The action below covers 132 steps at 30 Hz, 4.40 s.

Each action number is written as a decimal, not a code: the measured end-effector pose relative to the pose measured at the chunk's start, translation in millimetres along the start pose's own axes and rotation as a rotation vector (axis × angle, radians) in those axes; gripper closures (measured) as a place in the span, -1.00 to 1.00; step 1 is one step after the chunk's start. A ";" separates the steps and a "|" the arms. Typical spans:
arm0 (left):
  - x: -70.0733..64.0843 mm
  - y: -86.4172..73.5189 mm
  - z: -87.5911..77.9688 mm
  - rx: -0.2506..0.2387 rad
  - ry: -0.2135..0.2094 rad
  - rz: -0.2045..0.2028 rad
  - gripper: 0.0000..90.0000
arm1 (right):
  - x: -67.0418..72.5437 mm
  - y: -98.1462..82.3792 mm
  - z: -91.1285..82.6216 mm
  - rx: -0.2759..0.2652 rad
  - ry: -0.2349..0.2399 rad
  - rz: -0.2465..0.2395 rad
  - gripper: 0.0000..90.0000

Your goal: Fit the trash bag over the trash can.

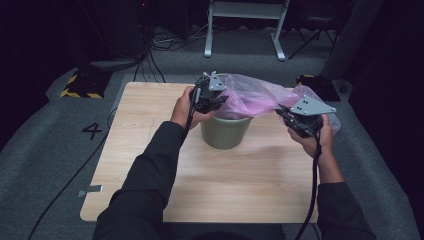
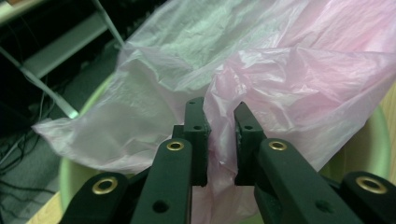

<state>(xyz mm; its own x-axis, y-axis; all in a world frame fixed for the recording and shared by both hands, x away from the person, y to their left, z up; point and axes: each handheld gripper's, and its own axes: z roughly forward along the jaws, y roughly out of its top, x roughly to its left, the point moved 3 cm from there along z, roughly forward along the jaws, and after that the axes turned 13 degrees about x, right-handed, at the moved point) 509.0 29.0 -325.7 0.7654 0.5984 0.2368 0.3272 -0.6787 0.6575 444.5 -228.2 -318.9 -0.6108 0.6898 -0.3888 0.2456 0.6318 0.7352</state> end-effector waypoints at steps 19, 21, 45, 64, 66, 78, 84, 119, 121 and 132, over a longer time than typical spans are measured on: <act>2.0 -5.3 -4.2 -0.072 -0.034 -0.051 -0.33 | 30.6 41.7 32.4 0.058 0.030 -0.082 0.94; -2.1 -8.8 -14.3 -0.124 -0.064 -0.034 -0.43 | 32.0 42.9 34.4 0.062 0.031 -0.086 0.94; -38.7 -3.7 -2.1 -0.100 -0.007 0.129 0.99 | 47.5 39.4 31.6 0.044 0.011 -0.076 0.39; 0.9 -32.5 -10.3 -0.102 -0.007 0.050 0.81 | 38.4 -3.7 3.0 0.014 -0.055 -0.048 0.64; 1.3 -33.3 -11.1 -0.102 0.001 0.038 0.66 | 39.6 -3.0 3.0 0.010 -0.048 -0.058 0.69; -21.4 -34.7 -37.4 -0.192 -0.057 0.092 -0.47 | 53.6 9.2 0.7 -0.035 0.009 -0.110 1.00; -31.4 -25.2 -33.3 -0.169 0.002 0.138 0.17 | 65.8 17.5 -1.8 -0.056 0.032 -0.137 0.99; -29.9 -16.8 -15.0 -0.129 0.060 0.146 0.88 | 48.5 -8.1 -49.7 -0.219 0.037 -0.005 -0.30; -25.5 -21.5 -17.7 -0.140 0.063 0.139 0.99 | 43.3 -12.7 -49.4 -0.207 0.035 0.009 -0.30; -35.8 -22.5 -27.8 -0.197 -0.031 0.137 -0.29 | 28.2 -37.6 -15.6 -0.088 0.106 0.081 0.59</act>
<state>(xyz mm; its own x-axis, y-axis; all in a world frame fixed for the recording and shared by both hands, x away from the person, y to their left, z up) 458.9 34.7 -329.1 0.8129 0.4908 0.3136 0.1066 -0.6547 0.7483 406.4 -238.0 -348.8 -0.6688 0.6931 -0.2689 0.2331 0.5389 0.8095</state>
